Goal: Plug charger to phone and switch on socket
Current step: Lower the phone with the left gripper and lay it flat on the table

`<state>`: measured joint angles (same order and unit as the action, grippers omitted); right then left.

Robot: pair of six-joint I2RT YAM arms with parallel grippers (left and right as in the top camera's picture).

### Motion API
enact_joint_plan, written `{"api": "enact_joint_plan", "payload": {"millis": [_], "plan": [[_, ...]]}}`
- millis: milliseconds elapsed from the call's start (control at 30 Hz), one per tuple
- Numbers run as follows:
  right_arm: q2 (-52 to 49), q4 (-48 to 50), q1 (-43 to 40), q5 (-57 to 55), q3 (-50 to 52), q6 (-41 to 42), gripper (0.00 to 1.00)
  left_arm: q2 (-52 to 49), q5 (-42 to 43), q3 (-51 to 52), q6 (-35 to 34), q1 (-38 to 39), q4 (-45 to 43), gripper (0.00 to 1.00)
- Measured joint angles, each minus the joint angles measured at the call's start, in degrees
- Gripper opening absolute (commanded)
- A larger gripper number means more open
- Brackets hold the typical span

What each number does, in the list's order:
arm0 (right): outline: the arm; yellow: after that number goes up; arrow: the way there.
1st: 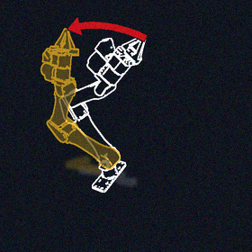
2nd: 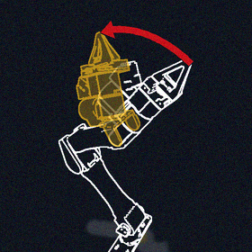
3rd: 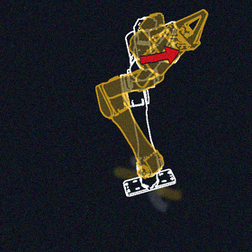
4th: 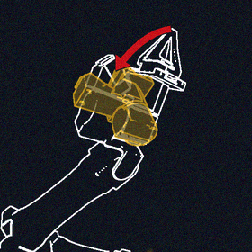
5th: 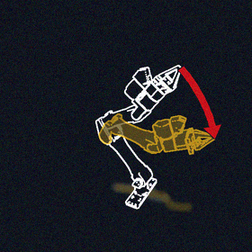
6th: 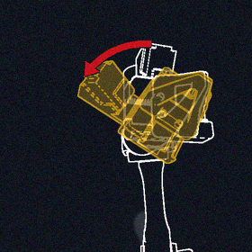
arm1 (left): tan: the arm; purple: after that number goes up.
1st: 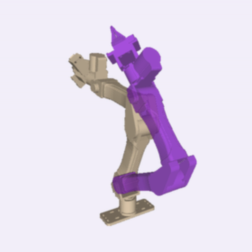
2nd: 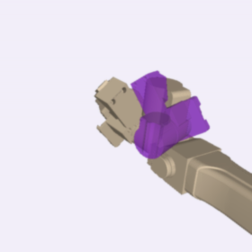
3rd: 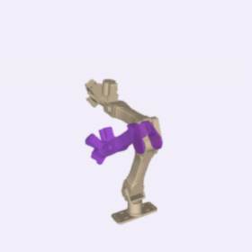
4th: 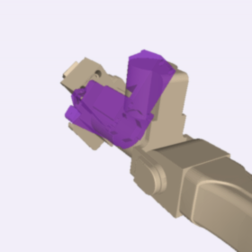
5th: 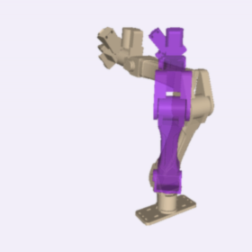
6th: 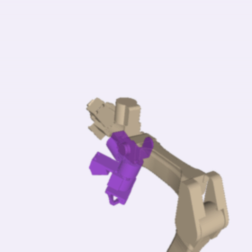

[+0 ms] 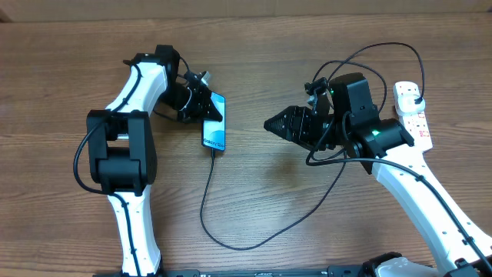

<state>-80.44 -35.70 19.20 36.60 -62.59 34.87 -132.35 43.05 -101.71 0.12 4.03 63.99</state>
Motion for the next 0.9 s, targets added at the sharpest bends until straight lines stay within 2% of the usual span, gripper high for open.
{"api": "enact_joint_plan", "payload": {"millis": [400, 900], "plan": [[0.00, -0.37, 0.00, -0.02, 0.00, -0.37, 0.64, -0.46, -6.23, 0.00, 0.00, 0.15, -2.97, 0.04], [0.00, -0.98, 0.00, -0.98, 0.00, -0.37, 0.64, -0.46, -10.97, 0.00, -5.14, 0.87, -2.71, 0.07]]}}
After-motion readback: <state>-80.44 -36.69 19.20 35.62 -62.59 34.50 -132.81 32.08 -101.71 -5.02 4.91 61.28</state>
